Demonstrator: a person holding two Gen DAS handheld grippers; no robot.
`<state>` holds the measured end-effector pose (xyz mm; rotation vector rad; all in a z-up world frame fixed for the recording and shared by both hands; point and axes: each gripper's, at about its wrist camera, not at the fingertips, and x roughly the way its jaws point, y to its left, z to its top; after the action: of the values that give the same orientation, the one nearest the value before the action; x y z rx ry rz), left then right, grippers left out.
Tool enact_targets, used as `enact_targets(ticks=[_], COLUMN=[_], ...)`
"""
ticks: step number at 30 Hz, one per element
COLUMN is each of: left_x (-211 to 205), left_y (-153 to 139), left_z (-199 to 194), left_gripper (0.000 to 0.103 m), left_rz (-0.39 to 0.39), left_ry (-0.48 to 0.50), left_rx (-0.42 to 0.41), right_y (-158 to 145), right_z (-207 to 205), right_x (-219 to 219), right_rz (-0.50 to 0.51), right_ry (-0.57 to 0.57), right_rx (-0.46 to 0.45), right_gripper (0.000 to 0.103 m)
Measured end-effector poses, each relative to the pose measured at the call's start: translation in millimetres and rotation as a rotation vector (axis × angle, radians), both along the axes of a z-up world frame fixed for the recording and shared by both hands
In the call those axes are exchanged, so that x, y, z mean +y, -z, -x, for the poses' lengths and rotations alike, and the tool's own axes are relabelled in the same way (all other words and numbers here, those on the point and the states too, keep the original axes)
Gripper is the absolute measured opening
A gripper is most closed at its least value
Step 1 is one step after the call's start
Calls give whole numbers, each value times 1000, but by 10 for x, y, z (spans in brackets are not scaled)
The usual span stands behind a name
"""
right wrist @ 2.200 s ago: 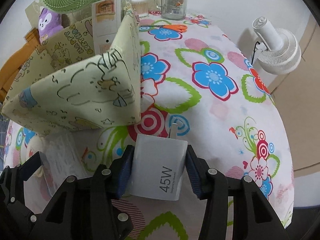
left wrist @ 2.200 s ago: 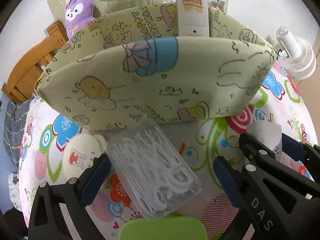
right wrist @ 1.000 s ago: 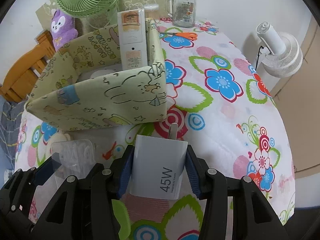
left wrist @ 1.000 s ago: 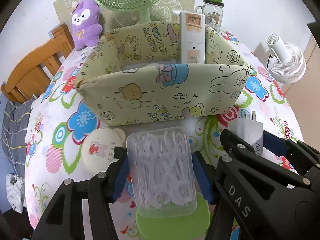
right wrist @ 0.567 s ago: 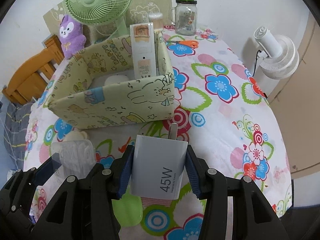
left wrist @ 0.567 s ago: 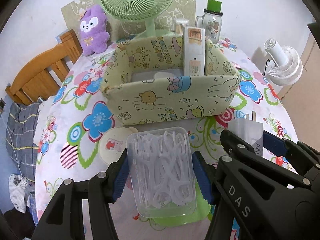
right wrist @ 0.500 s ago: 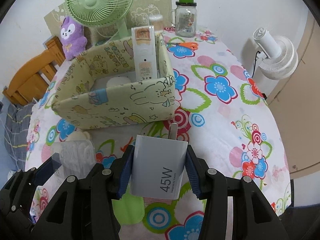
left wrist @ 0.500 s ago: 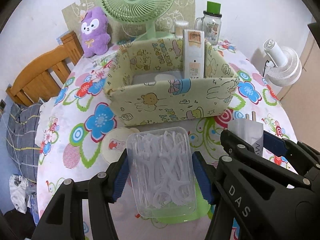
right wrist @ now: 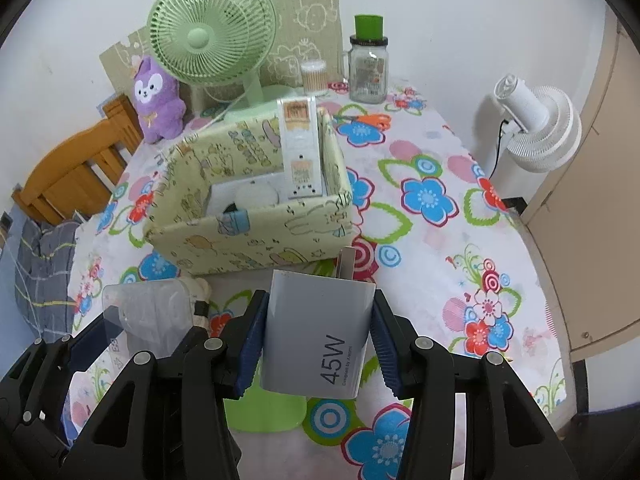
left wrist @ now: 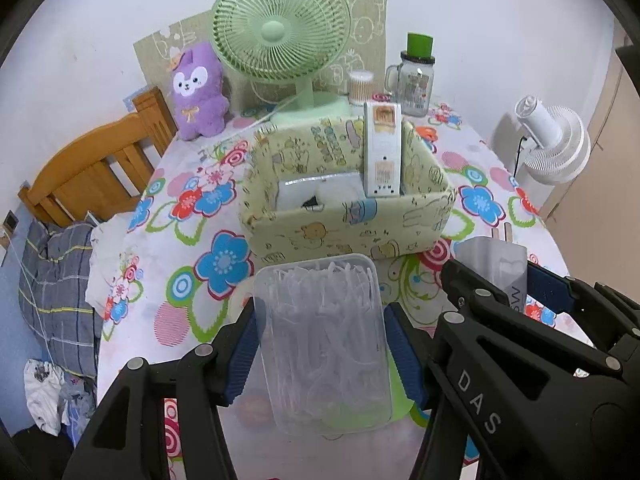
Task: Organize rigid objects
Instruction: 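Lift and carry the charger and floss-pick box toward the fabric box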
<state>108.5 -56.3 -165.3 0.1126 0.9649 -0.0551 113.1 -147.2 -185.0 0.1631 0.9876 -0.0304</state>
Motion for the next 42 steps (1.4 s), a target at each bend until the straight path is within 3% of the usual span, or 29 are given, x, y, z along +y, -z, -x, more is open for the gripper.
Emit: enact_targets(ticks=[24,42], left_x=[125,183], left_y=[-531,-584], left_z=[-56,-383], left_gripper=[63,63], left_rz=[14,42], left_ry=[-16,-40], left_rx=[-81,-92], right_y=[-576,-674], right_z=[-75,-437], right_x=[105,143], right_rz=[12,28], right_ry=[-14,-24], right_rx=[-80,-98], right_gripper=[52,53])
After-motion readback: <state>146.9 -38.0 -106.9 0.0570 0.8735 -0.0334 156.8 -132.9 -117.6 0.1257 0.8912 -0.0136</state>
